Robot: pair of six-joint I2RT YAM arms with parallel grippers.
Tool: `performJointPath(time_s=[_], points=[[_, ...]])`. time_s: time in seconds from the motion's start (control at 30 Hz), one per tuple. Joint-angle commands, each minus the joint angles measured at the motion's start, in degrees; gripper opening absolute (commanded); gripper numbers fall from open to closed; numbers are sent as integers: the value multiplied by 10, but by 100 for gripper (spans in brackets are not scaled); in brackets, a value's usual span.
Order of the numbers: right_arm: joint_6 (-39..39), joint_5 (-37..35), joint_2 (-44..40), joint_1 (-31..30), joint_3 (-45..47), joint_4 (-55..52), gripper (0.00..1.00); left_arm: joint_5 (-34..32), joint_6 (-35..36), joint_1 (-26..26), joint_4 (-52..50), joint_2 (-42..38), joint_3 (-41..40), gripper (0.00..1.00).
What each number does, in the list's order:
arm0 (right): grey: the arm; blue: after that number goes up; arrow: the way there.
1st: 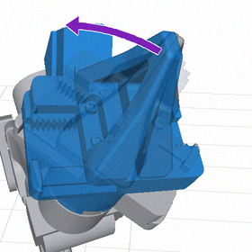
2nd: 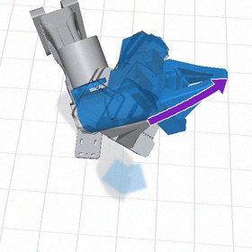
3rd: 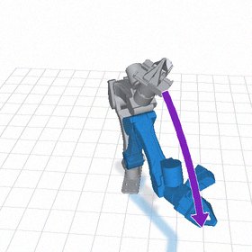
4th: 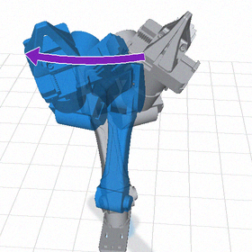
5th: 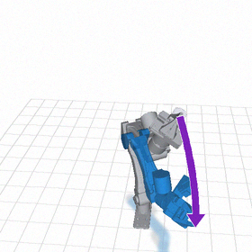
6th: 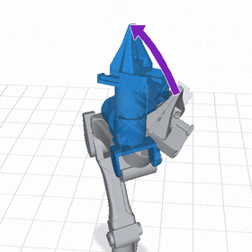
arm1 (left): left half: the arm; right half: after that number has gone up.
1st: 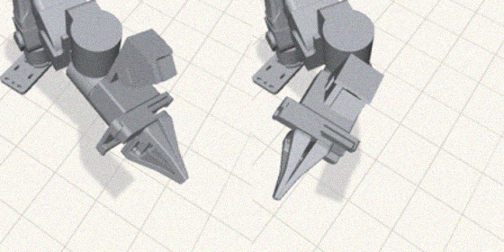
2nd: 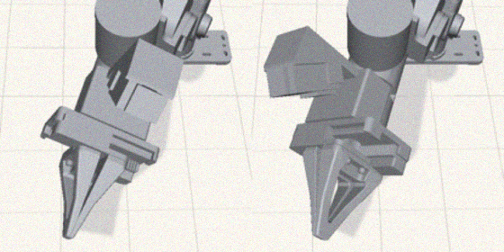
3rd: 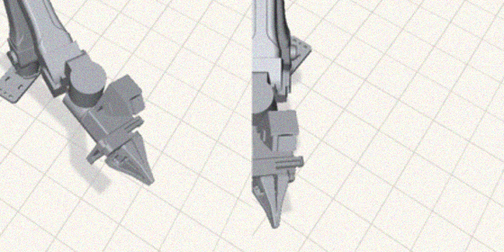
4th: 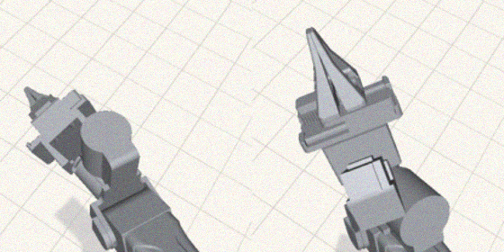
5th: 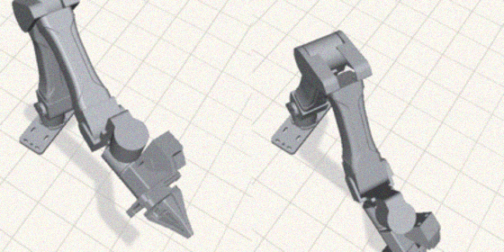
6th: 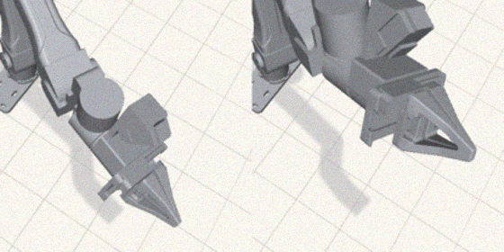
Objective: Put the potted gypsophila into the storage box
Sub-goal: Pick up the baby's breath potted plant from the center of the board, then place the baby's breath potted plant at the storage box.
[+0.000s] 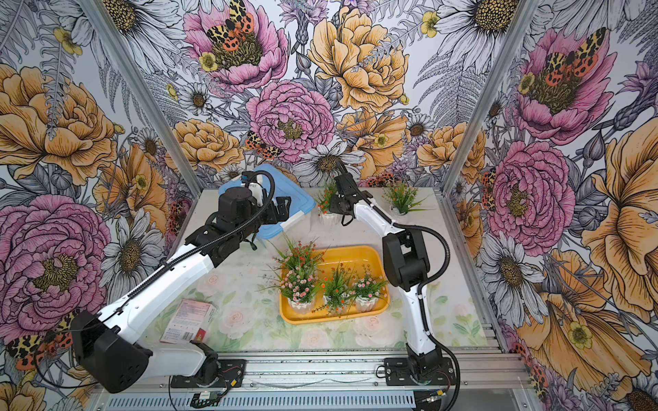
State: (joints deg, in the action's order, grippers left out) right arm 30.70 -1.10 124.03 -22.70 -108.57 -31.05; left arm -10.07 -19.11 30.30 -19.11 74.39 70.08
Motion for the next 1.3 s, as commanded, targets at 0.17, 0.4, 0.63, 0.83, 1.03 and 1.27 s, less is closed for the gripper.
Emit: performJointPath(time_s=[0.17,0.4,0.63,0.83,1.03,1.27], points=[[10,-25,-190,-17,131,32,0,20,5,14,-3,-102,-80,99],[44,-68,-306,-70,263,32,0,71,18,18,-27,-168,-128,99],[91,-103,-390,-111,369,34,0,81,19,19,-46,-240,-166,99],[130,-96,-418,-128,429,35,0,88,36,19,-79,-277,-169,99],[151,-108,-419,-140,474,38,0,83,23,19,-80,-309,-183,99],[160,-99,-412,-149,501,55,0,73,5,25,-91,-345,-203,99]])
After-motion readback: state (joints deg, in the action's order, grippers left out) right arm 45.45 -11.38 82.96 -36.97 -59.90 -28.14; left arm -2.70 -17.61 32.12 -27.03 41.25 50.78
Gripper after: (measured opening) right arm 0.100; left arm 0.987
